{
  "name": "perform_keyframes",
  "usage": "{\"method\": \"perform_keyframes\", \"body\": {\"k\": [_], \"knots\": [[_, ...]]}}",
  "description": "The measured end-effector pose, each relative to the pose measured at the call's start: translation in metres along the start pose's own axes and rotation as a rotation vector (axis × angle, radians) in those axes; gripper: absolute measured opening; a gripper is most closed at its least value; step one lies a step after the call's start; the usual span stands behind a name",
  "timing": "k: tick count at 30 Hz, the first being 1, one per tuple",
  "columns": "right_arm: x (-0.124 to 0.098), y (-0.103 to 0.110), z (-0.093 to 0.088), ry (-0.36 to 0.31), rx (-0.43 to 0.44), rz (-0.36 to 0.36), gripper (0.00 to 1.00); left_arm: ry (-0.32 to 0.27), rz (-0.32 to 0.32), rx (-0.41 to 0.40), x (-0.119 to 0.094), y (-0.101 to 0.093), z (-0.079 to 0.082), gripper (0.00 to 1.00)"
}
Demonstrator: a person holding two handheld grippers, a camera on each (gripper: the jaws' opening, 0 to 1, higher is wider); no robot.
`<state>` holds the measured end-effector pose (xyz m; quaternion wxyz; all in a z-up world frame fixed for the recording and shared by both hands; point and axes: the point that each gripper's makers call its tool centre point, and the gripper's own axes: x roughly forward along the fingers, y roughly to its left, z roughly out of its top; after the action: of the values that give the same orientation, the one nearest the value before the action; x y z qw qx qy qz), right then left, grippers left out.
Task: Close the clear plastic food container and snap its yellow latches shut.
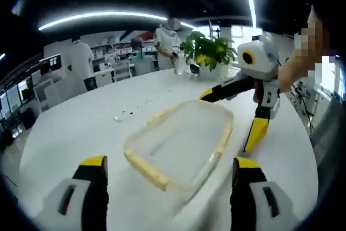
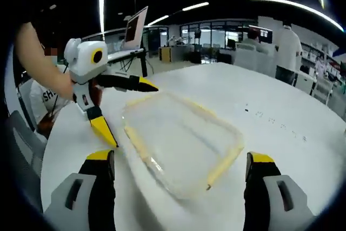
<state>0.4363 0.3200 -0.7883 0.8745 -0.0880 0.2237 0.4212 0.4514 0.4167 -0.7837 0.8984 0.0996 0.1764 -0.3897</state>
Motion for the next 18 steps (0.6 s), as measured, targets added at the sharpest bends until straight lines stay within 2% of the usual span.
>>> {"method": "perform_keyframes", "body": {"k": [3, 8, 14, 18], "knots": [[-0.003, 0.003, -0.005, -0.010, 0.013, -0.023, 1.00, 0.000, -0.008, -0.055, 0.001, -0.004, -0.005, 0.96], [-0.006, 0.007, -0.009, -0.019, 0.021, -0.046, 1.00, 0.019, -0.014, -0.071, 0.002, -0.013, -0.012, 0.95], [-0.012, 0.005, -0.004, -0.044, 0.072, -0.078, 0.99, 0.018, -0.012, -0.083, 0.000, -0.021, -0.009, 0.93], [-0.021, 0.003, -0.001, -0.066, 0.140, -0.102, 0.97, 0.036, -0.009, -0.082, -0.008, -0.024, -0.013, 0.92]]}}
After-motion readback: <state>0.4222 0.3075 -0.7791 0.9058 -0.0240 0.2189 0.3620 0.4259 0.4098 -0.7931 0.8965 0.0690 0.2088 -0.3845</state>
